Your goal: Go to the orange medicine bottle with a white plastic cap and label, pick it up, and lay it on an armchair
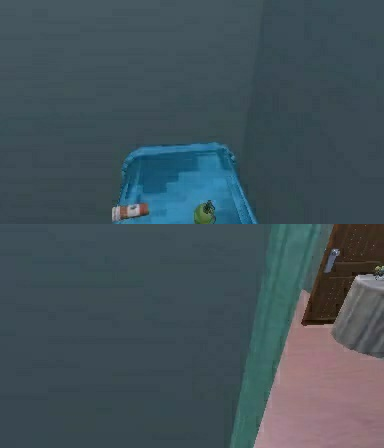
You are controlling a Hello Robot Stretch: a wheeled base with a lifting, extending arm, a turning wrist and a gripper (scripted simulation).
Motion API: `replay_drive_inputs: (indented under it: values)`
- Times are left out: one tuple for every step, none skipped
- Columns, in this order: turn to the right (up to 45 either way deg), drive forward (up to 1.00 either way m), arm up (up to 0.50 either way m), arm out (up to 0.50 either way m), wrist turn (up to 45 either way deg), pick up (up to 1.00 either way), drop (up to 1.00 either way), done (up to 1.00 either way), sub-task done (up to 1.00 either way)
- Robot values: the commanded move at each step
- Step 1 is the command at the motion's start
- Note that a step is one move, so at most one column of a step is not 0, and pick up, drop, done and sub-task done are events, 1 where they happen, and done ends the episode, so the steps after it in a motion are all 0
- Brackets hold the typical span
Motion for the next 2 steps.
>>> replay_drive_inputs:
  values:
    - [-45.0,0.0,0.0,0.0,0.0,0.0,0.0,0.0,0.0]
    - [-45.0,0.0,0.0,0.0,0.0,0.0,0.0,0.0,0.0]
